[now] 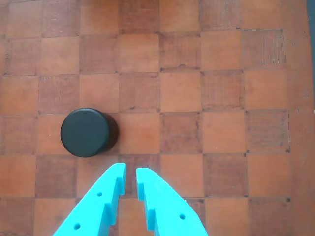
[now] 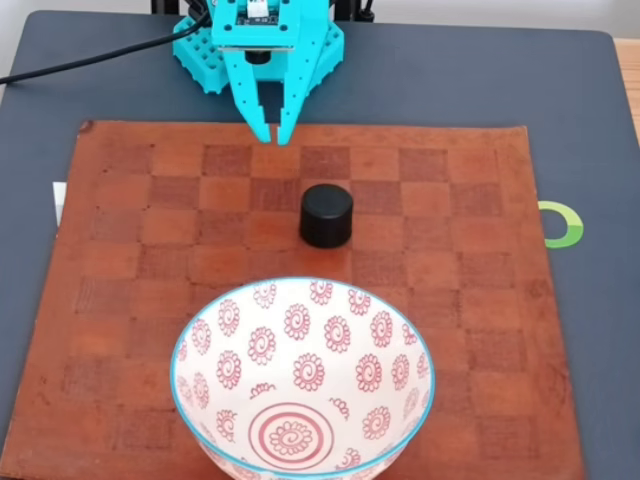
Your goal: Grasp a black cylinder and put it in a bowl.
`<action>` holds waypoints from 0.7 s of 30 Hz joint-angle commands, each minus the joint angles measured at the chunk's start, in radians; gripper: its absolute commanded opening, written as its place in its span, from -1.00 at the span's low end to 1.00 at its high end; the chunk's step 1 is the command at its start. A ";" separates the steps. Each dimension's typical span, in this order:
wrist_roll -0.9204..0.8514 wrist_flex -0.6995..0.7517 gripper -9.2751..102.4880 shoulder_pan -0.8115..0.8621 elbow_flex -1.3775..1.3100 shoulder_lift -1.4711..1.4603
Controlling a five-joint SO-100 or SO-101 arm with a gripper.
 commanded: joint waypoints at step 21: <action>0.015 -0.023 -0.83 0.009 -0.132 -0.322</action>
